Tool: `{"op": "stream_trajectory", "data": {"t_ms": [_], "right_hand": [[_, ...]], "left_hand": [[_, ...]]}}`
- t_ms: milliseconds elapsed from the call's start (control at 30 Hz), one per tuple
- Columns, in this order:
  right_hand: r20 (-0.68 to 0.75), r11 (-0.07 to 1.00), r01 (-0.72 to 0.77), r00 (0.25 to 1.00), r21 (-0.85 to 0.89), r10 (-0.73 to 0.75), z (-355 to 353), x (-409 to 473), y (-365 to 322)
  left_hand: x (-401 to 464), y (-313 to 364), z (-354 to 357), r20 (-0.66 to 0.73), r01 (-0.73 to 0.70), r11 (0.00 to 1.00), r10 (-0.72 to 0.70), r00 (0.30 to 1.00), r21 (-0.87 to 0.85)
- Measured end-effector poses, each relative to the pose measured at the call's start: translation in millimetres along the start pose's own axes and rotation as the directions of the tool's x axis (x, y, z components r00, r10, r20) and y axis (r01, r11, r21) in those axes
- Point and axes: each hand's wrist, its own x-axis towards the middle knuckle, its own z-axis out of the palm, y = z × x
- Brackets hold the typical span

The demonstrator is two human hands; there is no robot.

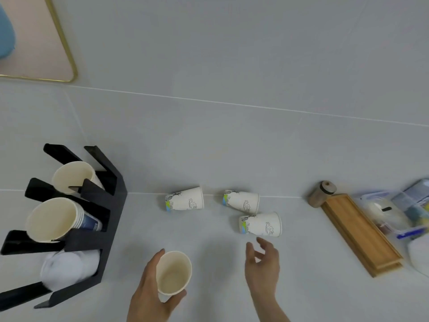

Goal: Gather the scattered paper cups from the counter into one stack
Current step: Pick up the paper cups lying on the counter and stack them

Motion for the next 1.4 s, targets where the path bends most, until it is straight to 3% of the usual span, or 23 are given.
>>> {"op": "stream_trajectory", "data": {"t_ms": [67,167,400,600,767,933,1033,1133,1233,1333,1400], "right_hand": [[-0.12,0.983,-0.181,0.977,-0.018,0.178,-16.0,39.9,5.2],[-0.051,0.935,-0.35,0.936,-0.062,0.347,-26.8,85.5,15.9],[0.297,0.804,-0.576,0.8,0.143,0.521,-17.7,127.6,24.0],[0.377,0.805,-0.575,0.785,0.146,0.493,0.1,105.5,41.7],[0.36,0.876,-0.412,0.88,0.25,0.311,4.9,63.2,12.8],[0.387,0.927,-0.067,0.918,0.368,-0.087,-11.4,-2.3,-46.8],[0.359,0.893,0.322,0.83,0.315,-0.426,-19.6,-29.0,-62.5],[0.449,0.732,0.664,0.612,0.156,-0.651,-14.5,-39.1,-54.1],[0.595,0.757,0.635,0.551,0.155,-0.584,-7.2,-46.0,-42.7],[0.664,0.882,0.445,0.613,0.157,-0.428,4.5,-52.6,-35.4],[0.663,0.886,0.45,0.631,0.111,-0.403,15.7,-54.4,-28.4]], "left_hand": [[3.5,3.3,4.0,0.001,0.009,1.0,-0.009,1.0,0.001],[7.2,11.6,7.8,0.011,0.041,0.999,-0.041,0.999,-0.015],[9.6,23.0,7.6,0.035,0.044,0.998,-0.042,0.998,-0.042],[9.3,24.6,6.8,0.036,0.048,0.998,-0.046,0.998,-0.04],[11.1,26.7,7.1,0.028,0.051,0.999,-0.051,0.998,-0.018],[12.9,26.4,8.3,0.026,0.054,0.998,-0.053,0.998,-0.011],[12.0,27.1,8.5,0.021,0.067,0.997,-0.066,0.998,-0.039],[12.3,26.5,8.7,0.035,0.054,0.997,-0.052,0.998,-0.062],[11.1,26.4,6.8,0.054,0.043,0.994,-0.038,0.998,-0.103],[12.2,25.1,4.6,0.038,0.034,0.994,-0.03,0.999,-0.103],[14.3,26.5,2.8,0.037,0.014,0.995,-0.011,0.999,-0.094]]}}
